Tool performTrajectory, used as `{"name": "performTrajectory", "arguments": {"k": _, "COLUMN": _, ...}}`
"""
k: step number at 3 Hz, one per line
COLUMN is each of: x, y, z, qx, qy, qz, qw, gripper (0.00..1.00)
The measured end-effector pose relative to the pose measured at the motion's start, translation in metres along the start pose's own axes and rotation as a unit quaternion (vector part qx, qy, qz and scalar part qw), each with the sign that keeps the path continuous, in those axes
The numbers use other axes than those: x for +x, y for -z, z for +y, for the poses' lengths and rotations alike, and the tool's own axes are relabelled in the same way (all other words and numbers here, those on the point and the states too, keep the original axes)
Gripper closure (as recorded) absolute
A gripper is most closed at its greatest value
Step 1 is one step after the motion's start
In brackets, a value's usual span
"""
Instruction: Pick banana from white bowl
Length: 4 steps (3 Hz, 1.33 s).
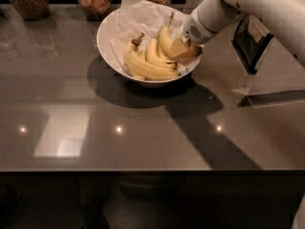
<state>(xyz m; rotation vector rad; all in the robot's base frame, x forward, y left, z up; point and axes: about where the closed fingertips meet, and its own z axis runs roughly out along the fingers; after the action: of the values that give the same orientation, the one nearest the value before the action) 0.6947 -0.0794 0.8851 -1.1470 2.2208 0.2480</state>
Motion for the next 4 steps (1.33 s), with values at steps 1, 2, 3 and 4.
{"name": "performTrajectory", "arguments": {"k": 1, "x": -0.014, "y": 0.017, "z": 0.003, "qx": 0.012, "qy": 0.013, "qz": -0.011, "qw": 0.9998, "gripper": 1.0}}
{"name": "performTrajectory", "arguments": {"k": 2, "x": -0.027, "y": 0.043, "z": 0.013, "qx": 0.023, "qy": 0.034, "qz": -0.024, "qw": 0.9989, "gripper": 1.0}}
{"name": "performTrajectory", "arguments": {"k": 3, "x": -0.027, "y": 0.072, "z": 0.035, "qx": 0.021, "qy": 0.057, "qz": -0.038, "qw": 0.9974, "gripper": 1.0}}
{"name": "performTrajectory", "arguments": {"k": 4, "x": -0.014, "y": 0.102, "z": 0.067, "qx": 0.011, "qy": 0.07, "qz": -0.04, "qw": 0.9967, "gripper": 1.0}}
